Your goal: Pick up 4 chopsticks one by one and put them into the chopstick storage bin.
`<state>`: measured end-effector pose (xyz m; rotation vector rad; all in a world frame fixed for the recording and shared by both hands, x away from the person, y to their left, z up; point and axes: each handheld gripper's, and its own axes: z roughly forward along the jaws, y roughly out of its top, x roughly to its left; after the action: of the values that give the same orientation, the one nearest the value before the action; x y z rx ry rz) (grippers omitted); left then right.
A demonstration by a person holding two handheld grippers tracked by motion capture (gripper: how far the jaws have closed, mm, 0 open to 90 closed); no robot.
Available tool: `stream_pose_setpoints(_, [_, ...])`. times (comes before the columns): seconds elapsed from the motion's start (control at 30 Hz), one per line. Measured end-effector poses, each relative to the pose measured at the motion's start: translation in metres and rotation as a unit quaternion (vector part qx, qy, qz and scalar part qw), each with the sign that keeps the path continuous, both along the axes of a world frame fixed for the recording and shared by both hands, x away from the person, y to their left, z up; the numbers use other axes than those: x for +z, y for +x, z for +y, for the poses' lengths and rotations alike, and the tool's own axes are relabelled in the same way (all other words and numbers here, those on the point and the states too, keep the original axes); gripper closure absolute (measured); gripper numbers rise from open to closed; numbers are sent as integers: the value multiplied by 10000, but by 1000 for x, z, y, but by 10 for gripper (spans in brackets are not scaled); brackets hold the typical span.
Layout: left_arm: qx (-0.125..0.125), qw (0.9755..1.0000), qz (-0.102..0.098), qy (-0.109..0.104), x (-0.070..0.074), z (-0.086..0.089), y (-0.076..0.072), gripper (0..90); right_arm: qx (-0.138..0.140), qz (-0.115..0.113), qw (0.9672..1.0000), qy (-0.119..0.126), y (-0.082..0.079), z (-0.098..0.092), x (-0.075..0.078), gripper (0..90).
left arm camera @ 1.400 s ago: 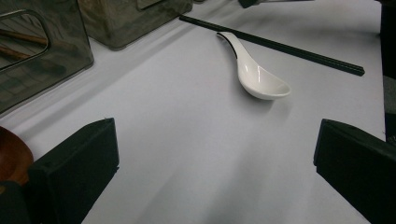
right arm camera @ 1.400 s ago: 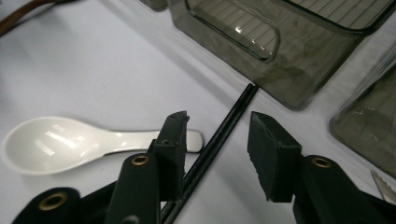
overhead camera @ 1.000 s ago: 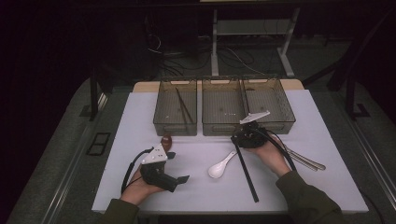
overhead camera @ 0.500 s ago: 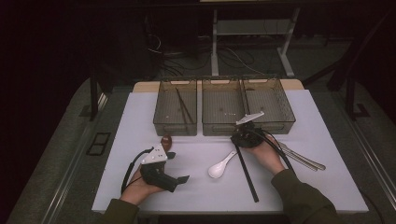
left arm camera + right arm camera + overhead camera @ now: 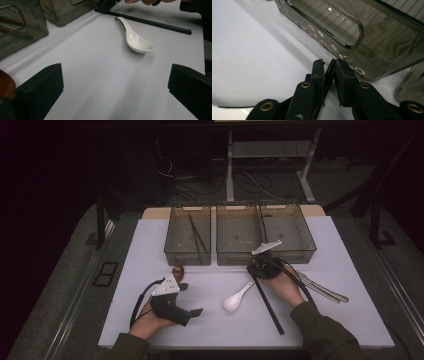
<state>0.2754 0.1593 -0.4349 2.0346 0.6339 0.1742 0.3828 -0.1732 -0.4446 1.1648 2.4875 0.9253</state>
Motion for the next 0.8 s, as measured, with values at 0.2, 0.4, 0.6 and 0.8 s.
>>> stream_pose_setpoints(0.2, [-1,10000,6,0,0,0,0,0,106,9,9999,17,-1,2,0,785])
stream_pose_setpoints(0.4, [-3,10000,2,1,0,0,0,0,328,-19,9995,-8,-3,7,0,794])
stream_pose_setpoints(0.6, [-3,10000,0,2,0,0,0,0,531,-102,9985,-110,-4,11,0,801])
stream_pose_setpoints(0.8, [0,10000,3,2,0,0,0,0,706,-159,9972,-170,-5,13,1,808])
